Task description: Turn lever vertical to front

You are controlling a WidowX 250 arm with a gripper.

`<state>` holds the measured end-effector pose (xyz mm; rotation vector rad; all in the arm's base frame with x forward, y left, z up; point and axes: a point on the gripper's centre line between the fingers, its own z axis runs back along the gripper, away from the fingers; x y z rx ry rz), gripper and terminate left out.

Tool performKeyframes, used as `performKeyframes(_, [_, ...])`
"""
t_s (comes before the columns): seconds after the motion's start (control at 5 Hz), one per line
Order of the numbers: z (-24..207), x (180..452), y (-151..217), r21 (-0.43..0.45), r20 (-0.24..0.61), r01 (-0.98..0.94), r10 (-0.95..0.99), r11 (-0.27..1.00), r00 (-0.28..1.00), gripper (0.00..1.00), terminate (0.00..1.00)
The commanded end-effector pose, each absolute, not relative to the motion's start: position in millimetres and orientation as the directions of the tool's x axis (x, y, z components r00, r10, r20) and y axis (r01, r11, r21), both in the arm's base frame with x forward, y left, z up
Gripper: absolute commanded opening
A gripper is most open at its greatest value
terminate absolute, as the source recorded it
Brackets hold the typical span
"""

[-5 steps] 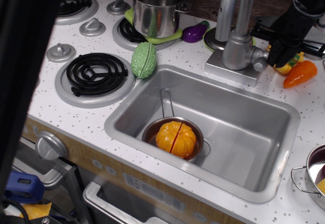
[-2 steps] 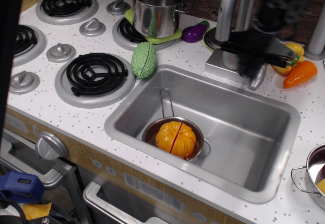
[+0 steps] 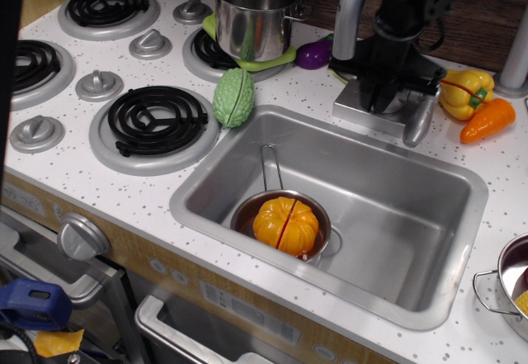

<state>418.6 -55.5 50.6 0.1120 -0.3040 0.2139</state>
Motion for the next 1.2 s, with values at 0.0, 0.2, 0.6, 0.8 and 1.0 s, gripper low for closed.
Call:
performKeyframes(0.0, [96.3, 426.8, -76.7, 0.034, 0.326, -0.236, 0.213, 0.971, 0.921, 1.00, 0.00])
performKeyframes(0.2, [96.3, 426.8, -76.7, 0.034, 0.326, -0.236, 0.213, 0.971, 0.921, 1.00, 0.00])
performKeyframes(0.6, [96.3, 426.8, -76.7, 0.034, 0.326, -0.236, 0.213, 0.971, 0.921, 1.00, 0.00])
performKeyframes(0.8, [96.3, 426.8, -76.7, 0.034, 0.326, -0.236, 0.213, 0.971, 0.921, 1.00, 0.00])
performKeyframes(1.0, [96.3, 426.8, -76.7, 0.034, 0.326, -0.236, 0.213, 0.971, 0.921, 1.00, 1.00])
